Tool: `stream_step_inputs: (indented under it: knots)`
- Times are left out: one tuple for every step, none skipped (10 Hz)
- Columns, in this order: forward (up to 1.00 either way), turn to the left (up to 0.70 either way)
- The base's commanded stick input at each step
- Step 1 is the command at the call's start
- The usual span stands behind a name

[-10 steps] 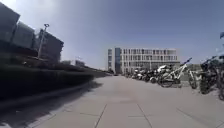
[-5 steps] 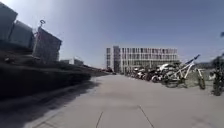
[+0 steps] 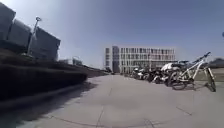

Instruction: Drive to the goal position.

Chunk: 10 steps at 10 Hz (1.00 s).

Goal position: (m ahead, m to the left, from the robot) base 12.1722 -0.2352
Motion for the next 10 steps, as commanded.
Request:
stream_step_inputs:
  knots:
    - [1.0, 0.4]
    - [1.0, 0.42]
    - [1.0, 0.35]
    - [1.0, 0.24]
    - [1.0, 0.12]
    - [1.0, 0.02]
    - [1.0, 0.02]
    - [1.0, 0.02]
    - [1.0, 0.02]
    - [1.0, 0.02]
